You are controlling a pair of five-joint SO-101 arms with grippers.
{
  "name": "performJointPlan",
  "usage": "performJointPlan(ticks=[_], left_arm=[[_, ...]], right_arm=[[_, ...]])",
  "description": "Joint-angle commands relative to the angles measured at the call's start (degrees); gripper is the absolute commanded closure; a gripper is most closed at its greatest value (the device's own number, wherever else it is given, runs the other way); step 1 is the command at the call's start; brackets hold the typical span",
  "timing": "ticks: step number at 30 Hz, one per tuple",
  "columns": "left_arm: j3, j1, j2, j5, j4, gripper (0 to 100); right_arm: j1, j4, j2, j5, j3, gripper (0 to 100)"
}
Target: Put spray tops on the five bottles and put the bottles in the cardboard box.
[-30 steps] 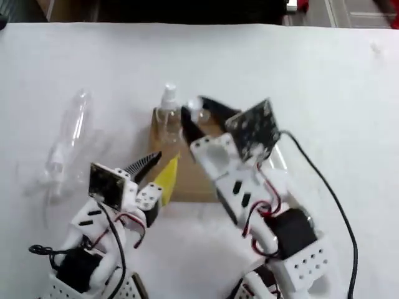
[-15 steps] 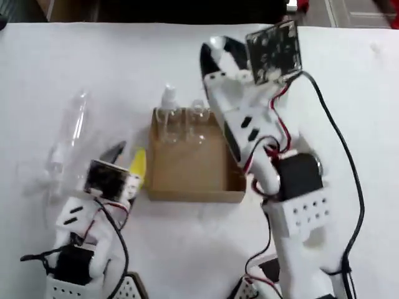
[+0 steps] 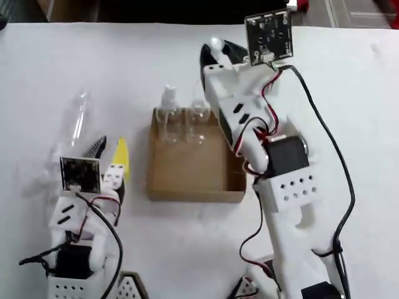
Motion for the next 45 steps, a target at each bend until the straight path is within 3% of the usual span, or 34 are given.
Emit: performJointPlan(ticks=[1,31,45], left_arm=[[-0.4,-0.7,-0.5,0.5,-1.7,89],[-0.4,-0.6,-0.5,0.5,-1.6,89],[-0.4,-0.6,-0.5,0.5,-1.5,89]], right_arm=[[0.2,-1.7,0.1,-0.4,-0.5,98.2],[1.3,-7.2,0.1,0.1,7.6,98.2],[1.1,-14.6,0.1,0.2,15.7,98.1]])
